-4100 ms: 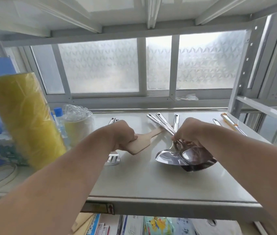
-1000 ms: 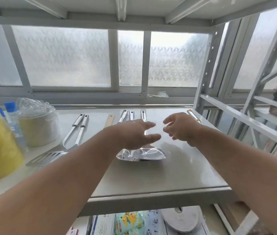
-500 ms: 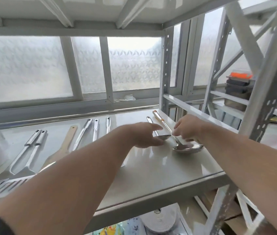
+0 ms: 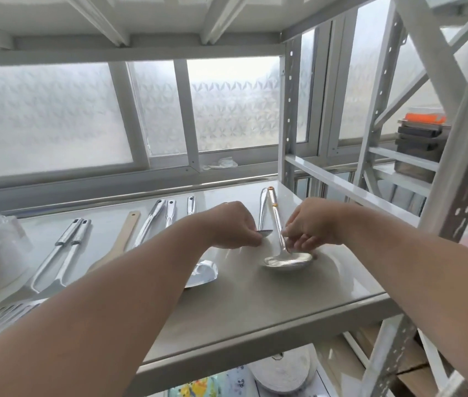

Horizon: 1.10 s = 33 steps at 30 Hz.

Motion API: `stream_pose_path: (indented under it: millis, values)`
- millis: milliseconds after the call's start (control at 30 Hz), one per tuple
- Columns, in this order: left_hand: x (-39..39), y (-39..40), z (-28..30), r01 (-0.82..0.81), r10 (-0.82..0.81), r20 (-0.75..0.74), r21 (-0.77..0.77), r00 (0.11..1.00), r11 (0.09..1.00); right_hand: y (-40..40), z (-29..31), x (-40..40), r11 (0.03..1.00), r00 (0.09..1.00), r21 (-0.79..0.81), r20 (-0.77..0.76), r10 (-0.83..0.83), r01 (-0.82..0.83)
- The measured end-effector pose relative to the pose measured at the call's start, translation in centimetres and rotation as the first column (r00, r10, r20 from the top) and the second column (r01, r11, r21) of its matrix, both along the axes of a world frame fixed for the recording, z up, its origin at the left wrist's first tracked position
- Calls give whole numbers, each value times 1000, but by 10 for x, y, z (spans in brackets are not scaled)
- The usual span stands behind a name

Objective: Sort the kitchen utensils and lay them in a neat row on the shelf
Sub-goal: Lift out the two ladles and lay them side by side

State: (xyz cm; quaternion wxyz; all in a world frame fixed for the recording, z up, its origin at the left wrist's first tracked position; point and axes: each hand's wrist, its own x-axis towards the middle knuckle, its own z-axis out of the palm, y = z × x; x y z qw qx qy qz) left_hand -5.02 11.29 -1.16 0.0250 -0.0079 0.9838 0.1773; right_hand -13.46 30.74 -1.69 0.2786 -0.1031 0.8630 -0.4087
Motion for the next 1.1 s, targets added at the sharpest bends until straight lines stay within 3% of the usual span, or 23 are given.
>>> stream_pose_path:
  millis: [100, 200, 267, 400, 567, 733, 867, 933, 1033, 1100]
  values:
    - [6, -5, 3, -67, 67, -2, -65, 998, 996, -7, 0, 1, 992, 978, 82, -176, 109, -95]
    - [9, -9, -3, -69, 65, -51, -89, 997, 994, -19, -7, -6, 933, 796, 347, -534, 284, -99]
    - [12, -11, -6, -69, 67, -65, -30, 996, 997, -25, -13, -5, 872, 670, 477, -612, 419, -110]
    - [20, -15, -6, -56, 57, -19, 74, 998, 996, -33, -23, -4, 893, 584, 421, -690, 427, -156]
    - [24, -15, -13, -70, 78, -73, 116, 994, 991, -37, -22, -4, 800, 399, 562, -697, 595, -210]
    - [29, -18, -5, 5, 13, -85, 202, 996, 979, -37, -19, -1, 808, 539, 535, -617, 573, -247]
    - [34, -23, -2, 20, -13, -30, 221, 999, 975, -48, -9, -3, 633, 468, 709, -465, 751, -311]
    - [41, -25, 2, 44, -44, -5, 235, 999, 971, -52, -7, -6, 599, 467, 750, -439, 768, -281]
    - [49, -38, 9, 33, -75, 65, 495, 995, 868, -54, -3, -5, 616, 386, 731, -499, 776, -294]
    - [51, -53, 12, -18, -55, 79, 720, 995, 694, -51, 5, 0, 655, 327, 692, -570, 754, -304]
